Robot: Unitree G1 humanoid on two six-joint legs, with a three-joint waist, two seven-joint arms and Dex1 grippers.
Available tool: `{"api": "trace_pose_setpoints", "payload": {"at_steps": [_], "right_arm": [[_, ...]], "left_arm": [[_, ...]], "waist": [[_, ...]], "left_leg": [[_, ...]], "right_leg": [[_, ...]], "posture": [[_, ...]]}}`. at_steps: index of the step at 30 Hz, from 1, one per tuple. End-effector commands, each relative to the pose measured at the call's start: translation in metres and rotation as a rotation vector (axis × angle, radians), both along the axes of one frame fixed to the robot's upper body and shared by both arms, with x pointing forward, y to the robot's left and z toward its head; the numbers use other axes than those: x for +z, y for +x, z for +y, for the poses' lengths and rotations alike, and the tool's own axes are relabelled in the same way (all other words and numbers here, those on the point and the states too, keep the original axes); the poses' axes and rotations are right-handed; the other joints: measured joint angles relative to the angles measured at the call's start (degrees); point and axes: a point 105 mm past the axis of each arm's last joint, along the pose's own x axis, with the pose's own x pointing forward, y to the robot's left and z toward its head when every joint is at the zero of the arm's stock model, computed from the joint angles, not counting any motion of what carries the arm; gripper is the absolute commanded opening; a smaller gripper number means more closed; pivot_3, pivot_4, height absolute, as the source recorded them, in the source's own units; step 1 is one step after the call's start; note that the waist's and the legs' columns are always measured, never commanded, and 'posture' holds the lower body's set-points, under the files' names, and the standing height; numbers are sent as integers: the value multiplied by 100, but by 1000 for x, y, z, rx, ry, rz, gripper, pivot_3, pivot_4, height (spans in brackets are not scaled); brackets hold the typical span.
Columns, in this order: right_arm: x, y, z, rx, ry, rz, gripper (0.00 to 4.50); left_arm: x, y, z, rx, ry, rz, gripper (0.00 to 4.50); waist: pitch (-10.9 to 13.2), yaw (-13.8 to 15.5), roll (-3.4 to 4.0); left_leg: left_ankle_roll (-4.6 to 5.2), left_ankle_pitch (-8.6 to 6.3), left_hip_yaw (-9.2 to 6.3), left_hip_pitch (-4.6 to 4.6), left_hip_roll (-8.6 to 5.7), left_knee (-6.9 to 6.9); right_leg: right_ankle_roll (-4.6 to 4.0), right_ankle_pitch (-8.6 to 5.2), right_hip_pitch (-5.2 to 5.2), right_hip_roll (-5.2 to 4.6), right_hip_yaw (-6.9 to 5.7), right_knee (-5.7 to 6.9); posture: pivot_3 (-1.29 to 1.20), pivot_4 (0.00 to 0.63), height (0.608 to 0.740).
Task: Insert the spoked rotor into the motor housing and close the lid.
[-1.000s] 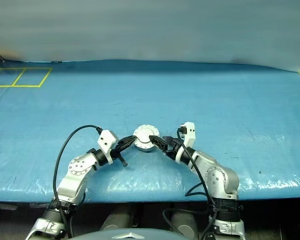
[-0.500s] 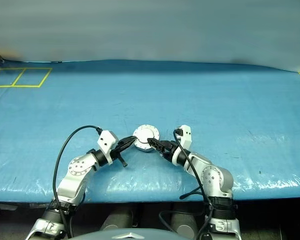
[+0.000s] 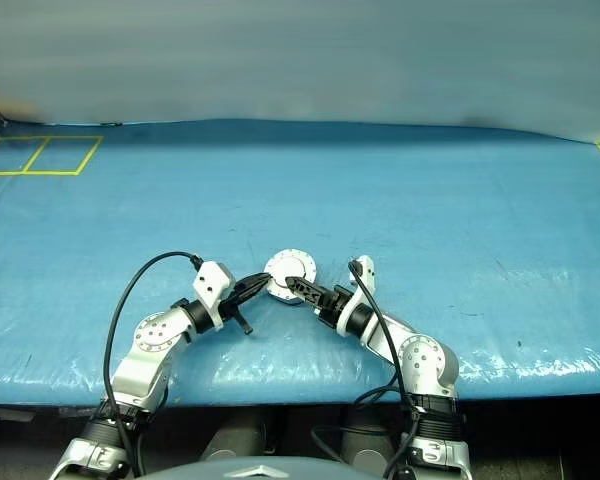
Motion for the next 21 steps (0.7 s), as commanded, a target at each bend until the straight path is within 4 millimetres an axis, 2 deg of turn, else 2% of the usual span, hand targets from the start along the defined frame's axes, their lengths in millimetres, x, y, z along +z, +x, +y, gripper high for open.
{"api": "trace_pose_setpoints", "payload": {"at_steps": [1, 3, 7, 12, 21], "right_arm": [[11, 0, 10, 36, 40, -42, 4307], [12, 0, 9, 30, 45, -49, 3961], [13, 1, 8, 31, 38, -61, 2599], [11, 0, 9, 34, 20, -61, 1247], [6, 1, 8, 18, 5, -44, 1179]], "left_arm": [[-7, -5, -8, -35, 24, 26, 0], [-8, -5, -7, -34, 25, 28, 0], [-8, -5, -8, -37, 25, 30, 0], [-8, -5, -9, -44, 27, 28, 0], [-8, -6, -7, -38, 24, 31, 0]], "waist": [[0, 0, 0], [0, 0, 0], [1, 0, 1], [3, -1, 5], [4, -6, 6]], "left_leg": [[0, 0, 0, 0, 0, 0], [0, 0, 1, 0, 0, 0], [0, 0, 1, -3, -1, 0], [1, 0, 2, -2, 0, 0], [0, 0, 3, 3, 0, 0]], "right_leg": [[0, 0, 0, 0, 0, 0], [0, 0, -1, 0, 0, 0], [0, 0, 0, 0, 0, 0], [1, 0, 1, 0, 0, 1], [0, 0, 1, 0, 1, 2]], "posture": [[0, 150, 740], [0, 150, 740], [0, 150, 740], [0, 150, 740], [0, 150, 740]]}}
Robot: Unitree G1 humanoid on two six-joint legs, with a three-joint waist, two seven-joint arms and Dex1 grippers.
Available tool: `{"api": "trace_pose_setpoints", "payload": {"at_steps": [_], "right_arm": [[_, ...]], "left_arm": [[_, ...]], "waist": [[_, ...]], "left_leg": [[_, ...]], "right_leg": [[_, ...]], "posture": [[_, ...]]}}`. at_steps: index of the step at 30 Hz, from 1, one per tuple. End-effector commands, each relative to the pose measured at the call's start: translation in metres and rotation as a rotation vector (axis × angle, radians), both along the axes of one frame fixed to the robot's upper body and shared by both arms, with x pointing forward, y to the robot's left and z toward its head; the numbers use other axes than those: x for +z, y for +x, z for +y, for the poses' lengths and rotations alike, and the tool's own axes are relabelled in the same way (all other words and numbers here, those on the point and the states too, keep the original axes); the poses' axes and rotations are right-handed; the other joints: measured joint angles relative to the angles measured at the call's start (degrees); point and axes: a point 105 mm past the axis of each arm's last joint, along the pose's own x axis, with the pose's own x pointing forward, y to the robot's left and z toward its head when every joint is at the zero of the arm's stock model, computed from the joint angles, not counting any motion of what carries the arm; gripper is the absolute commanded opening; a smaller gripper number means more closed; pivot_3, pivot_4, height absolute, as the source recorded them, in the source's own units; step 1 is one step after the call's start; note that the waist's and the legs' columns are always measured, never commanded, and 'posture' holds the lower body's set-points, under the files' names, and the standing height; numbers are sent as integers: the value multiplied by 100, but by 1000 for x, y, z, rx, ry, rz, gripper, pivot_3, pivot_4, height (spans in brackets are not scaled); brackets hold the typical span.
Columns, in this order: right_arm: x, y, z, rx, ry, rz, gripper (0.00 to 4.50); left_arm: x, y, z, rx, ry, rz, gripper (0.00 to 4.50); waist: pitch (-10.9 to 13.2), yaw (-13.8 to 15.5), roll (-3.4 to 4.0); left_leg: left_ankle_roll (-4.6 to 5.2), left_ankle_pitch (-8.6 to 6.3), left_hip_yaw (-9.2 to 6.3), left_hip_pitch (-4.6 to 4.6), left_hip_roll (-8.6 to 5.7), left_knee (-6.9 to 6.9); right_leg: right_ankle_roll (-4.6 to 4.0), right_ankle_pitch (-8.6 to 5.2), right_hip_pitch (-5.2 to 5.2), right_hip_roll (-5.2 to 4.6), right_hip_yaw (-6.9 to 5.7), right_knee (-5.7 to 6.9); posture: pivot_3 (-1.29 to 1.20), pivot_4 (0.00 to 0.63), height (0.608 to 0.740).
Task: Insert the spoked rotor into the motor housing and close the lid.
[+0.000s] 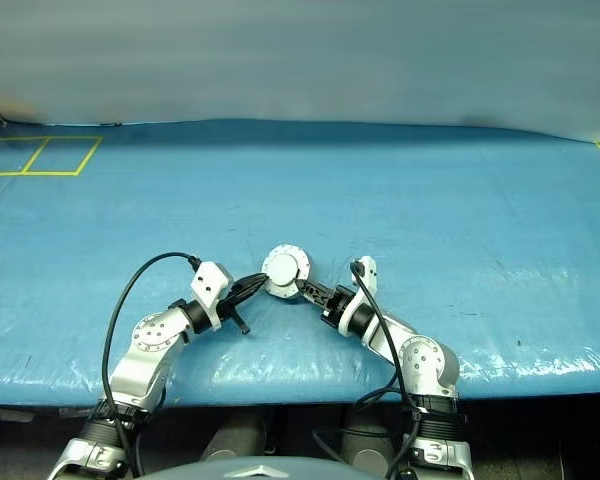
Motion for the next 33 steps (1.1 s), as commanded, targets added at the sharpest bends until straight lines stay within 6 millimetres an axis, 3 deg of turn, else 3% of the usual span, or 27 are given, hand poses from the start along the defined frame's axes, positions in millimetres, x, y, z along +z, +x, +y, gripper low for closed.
{"api": "trace_pose_setpoints", "payload": {"at_steps": [1, 4, 8, 13, 18, 33], "right_arm": [[8, -1, 12, 34, 25, -22, 1179], [9, 0, 13, 34, 29, -19, 1179], [8, 2, 13, 7, 58, 15, 1179], [14, 2, 13, -10, 133, 35, 1179], [34, 2, 11, -16, 312, 21, 1179], [47, 4, 23, -12, 394, 0, 1179]], "left_arm": [[-2, -7, -12, -57, 0, 12, 0], [7, -7, -11, -51, -49, -6, 0], [35, -14, -7, -49, -324, 33, 0], [38, -23, 4, -38, -377, 83, 0], [44, -23, 18, 16, -453, 105, 0], [76, -22, 56, 146, -771, 133, 0]], "waist": [[0, 0, 0], [0, -9, 0], [4, -61, 4], [8, -85, 6], [40, -84, 9], [71, -95, 0]], "left_leg": [[0, 0, 0, 0, 0, 0], [0, 0, 0, 0, 0, 0], [0, 0, 0, -11, 2, -2], [0, 0, 0, -15, 8, -8], [0, 0, 0, -16, 9, -7], [0, 0, 3, -18, 9, -6]], "right_leg": [[0, 0, 0, 0, 0, 0], [0, 0, 0, 0, 1, 0], [-1, 0, -4, 1, 3, 3], [-14, -7, -12, 6, 2, 6], [-17, -9, -12, 9, 1, 8], [-16, -8, -13, 10, 2, 8]], "posture": [[0, 150, 740], [0, 150, 740], [0, 150, 740], [0, 150, 740], [0, 150, 740], [0, 150, 740]]}}
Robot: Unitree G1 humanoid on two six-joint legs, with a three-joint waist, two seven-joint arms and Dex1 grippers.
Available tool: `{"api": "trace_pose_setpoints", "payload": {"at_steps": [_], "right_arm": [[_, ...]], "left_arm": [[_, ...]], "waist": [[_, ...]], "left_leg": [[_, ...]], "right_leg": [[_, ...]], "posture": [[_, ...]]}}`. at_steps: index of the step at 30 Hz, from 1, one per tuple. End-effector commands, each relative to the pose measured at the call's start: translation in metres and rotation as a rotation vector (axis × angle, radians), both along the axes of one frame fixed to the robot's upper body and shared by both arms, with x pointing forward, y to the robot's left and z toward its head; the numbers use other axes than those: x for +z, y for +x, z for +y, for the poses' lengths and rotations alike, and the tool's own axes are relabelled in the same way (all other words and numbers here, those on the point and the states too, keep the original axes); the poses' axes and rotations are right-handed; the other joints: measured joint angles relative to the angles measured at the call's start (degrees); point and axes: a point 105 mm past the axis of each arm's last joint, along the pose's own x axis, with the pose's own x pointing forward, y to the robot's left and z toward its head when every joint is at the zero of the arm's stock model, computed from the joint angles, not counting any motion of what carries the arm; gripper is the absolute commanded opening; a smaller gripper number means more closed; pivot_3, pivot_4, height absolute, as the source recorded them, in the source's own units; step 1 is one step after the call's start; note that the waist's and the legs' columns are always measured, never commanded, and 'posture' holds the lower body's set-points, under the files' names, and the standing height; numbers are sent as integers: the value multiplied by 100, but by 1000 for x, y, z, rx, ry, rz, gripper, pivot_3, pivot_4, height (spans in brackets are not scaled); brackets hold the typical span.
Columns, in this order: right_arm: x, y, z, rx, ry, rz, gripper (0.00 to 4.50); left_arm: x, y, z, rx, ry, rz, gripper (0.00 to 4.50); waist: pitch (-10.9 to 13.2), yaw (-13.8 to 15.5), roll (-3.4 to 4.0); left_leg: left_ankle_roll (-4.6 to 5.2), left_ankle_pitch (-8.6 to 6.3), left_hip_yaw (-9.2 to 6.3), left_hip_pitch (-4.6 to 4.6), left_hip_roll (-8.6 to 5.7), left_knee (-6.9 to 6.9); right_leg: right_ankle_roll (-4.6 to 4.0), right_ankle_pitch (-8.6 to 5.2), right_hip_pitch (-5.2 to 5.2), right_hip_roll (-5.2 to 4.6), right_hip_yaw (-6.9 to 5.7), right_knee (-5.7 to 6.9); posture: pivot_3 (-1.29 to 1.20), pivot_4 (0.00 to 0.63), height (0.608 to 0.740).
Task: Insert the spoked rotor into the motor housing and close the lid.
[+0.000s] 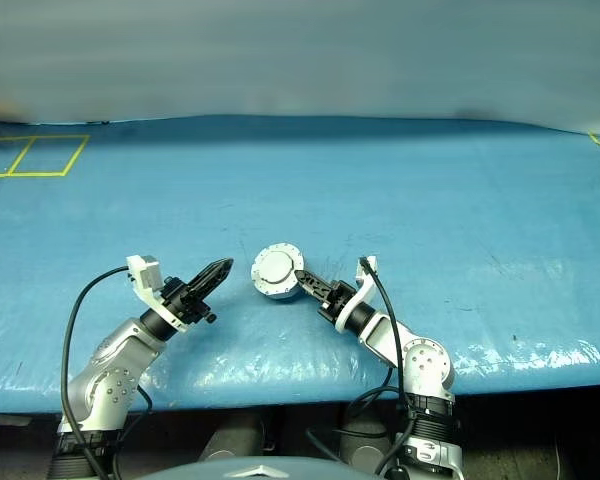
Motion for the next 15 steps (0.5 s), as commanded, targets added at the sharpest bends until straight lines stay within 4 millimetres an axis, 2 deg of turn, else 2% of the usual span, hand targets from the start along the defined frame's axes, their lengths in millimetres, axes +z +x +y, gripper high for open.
{"api": "trace_pose_setpoints", "payload": {"at_steps": [1, 4, 10, 15], "right_arm": [[37, 1, 21, 24, 185, -97, 1179], [48, 3, 22, 13, 240, -115, 1179], [79, 3, 25, 43, 316, -197, 1179], [99, -4, 32, 104, 346, -239, 1179]], "left_arm": [[27, -5, 11, 32, -130, -56, 0], [26, -12, 15, 39, -206, -19, 587], [24, -24, 15, 61, -385, 32, 2543], [25, -33, -3, 7, -494, 65, 4165]], "waist": [[2, -3, -1], [3, -14, -1], [10, -14, -2], [12, -13, -3]], "left_leg": [[0, 0, 0, 0, 1, 0], [0, -1, 1, 0, 1, -1], [0, -1, 4, -1, 2, 2], [0, -2, 4, -1, 3, 4]], "right_leg": [[0, 0, 0, 0, 1, 0], [-1, 0, 0, -1, 4, -1], [-2, -1, 0, 0, 6, -2], [-3, -1, 1, 0, 6, -2]], "posture": [[0, 150, 740], [0, 150, 740], [0, 150, 740], [0, 150, 740]]}}
